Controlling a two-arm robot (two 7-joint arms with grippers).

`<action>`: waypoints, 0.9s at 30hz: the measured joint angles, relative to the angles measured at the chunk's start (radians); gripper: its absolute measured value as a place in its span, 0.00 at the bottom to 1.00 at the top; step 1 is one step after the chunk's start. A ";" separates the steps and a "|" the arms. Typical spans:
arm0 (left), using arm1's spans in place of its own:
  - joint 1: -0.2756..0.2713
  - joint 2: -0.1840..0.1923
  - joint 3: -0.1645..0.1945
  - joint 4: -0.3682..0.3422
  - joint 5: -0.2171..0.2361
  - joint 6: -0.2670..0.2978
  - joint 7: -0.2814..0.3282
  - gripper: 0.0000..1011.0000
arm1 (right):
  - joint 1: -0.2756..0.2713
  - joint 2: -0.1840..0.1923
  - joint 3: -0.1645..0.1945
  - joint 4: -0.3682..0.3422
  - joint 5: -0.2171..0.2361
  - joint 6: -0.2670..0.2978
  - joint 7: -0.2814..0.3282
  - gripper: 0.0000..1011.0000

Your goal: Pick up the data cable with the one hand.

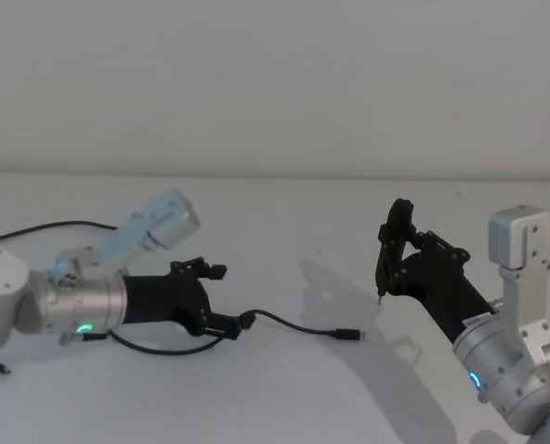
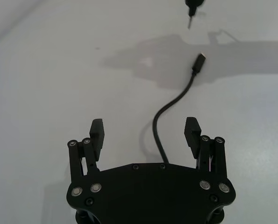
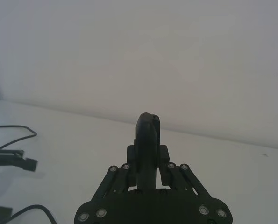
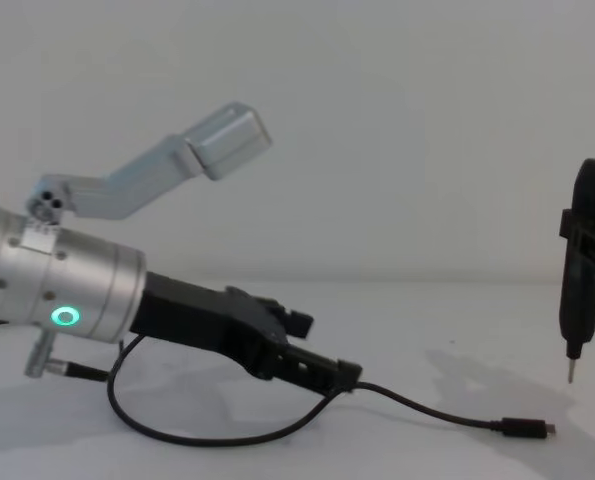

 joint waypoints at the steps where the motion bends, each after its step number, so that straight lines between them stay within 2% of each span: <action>1: -0.021 -0.010 0.014 0.026 0.004 0.007 -0.024 0.99 | 0.000 0.000 0.000 0.000 0.000 0.000 0.000 0.27; 6: -0.088 -0.045 0.059 0.109 0.016 0.023 -0.086 0.99 | 0.000 0.000 0.000 0.000 0.000 0.000 0.000 0.27; 14: -0.149 -0.080 0.102 0.184 0.025 0.030 -0.141 0.99 | 0.000 0.000 0.000 0.000 0.000 0.000 0.000 0.27; 27: -0.196 -0.095 0.148 0.223 0.035 0.045 -0.184 0.99 | 0.000 0.000 0.000 0.000 0.000 0.000 0.000 0.27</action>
